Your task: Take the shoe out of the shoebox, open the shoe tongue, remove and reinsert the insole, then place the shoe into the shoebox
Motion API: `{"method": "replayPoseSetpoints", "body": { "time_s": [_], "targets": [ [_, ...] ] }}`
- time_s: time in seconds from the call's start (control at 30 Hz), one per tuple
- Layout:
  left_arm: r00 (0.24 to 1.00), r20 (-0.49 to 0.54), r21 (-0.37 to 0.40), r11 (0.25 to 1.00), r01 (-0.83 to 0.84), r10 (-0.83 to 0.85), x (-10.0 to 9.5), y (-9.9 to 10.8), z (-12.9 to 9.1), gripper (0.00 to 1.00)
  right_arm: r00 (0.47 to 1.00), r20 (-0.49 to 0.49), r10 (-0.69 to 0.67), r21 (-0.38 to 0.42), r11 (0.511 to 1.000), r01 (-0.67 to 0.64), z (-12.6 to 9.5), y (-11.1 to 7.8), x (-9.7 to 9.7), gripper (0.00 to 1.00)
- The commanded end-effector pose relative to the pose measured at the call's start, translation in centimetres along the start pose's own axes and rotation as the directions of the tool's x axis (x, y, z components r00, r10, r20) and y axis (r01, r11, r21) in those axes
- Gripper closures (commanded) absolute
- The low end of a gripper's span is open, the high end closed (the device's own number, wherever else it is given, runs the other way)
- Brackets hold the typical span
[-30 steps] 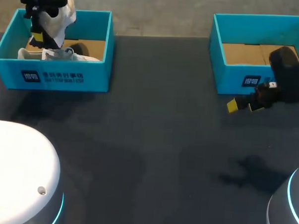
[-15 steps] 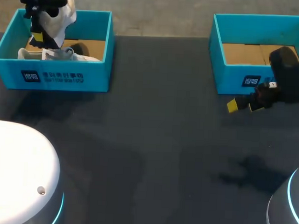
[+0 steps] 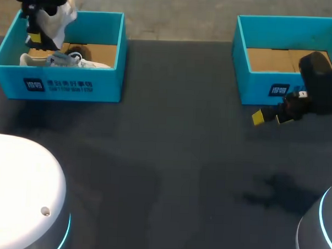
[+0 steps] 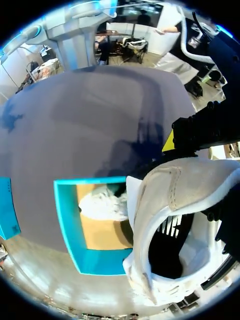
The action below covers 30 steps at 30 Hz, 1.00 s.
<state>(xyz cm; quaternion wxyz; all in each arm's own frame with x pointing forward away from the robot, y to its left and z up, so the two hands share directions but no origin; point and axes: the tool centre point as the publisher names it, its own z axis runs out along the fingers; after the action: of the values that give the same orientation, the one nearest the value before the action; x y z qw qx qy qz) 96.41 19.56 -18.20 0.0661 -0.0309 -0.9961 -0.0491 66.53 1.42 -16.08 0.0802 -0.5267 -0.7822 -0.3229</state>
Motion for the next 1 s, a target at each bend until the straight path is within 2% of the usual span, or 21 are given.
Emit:
{"method": "replayPoseSetpoints", "body": {
  "time_s": [0.03, 0.27, 0.4, 0.6, 0.77, 1.0],
  "targets": [
    [1.000, 0.006, -0.004, 1.000, -0.020, 0.020, -1.4, 2.4, 0.0, 1.00, 1.000, 0.001, 0.001, 0.001, 1.000, -0.001, 0.2, 0.0, 0.0, 0.00],
    [1.000, 0.027, -0.030, 1.000, -0.004, 0.004, -3.4, 5.7, -0.1, 1.00, 1.000, 0.001, 0.001, 0.001, 1.000, -0.001, 0.2, 0.0, 0.0, 0.00],
    [1.000, 0.024, -0.012, 1.000, -0.017, 0.018, -4.9, 7.3, 0.2, 1.00, 1.000, 0.001, 0.001, 0.001, 1.000, -0.001, 0.2, 0.0, 0.0, 0.00],
    [0.999, 0.045, -0.046, 0.999, 0.009, -0.007, -6.8, 9.1, 0.5, 1.00, 1.000, 0.001, 0.001, 0.001, 1.000, -0.001, 0.2, 0.0, 0.0, 0.00],
    [0.999, 0.054, -0.062, 0.998, 0.006, -0.003, -7.8, 9.9, 0.8, 1.00, 1.000, 0.001, 0.001, 0.001, 1.000, -0.001, 0.2, 0.0, 0.0, 0.00],
    [0.998, 0.062, -0.073, 0.997, 0.030, -0.025, -8.4, 10.1, 0.9, 1.00, 1.000, 0.001, 0.001, 0.001, 1.000, -0.001, 0.2, 0.0, 0.0, 0.00]
  ]
}}
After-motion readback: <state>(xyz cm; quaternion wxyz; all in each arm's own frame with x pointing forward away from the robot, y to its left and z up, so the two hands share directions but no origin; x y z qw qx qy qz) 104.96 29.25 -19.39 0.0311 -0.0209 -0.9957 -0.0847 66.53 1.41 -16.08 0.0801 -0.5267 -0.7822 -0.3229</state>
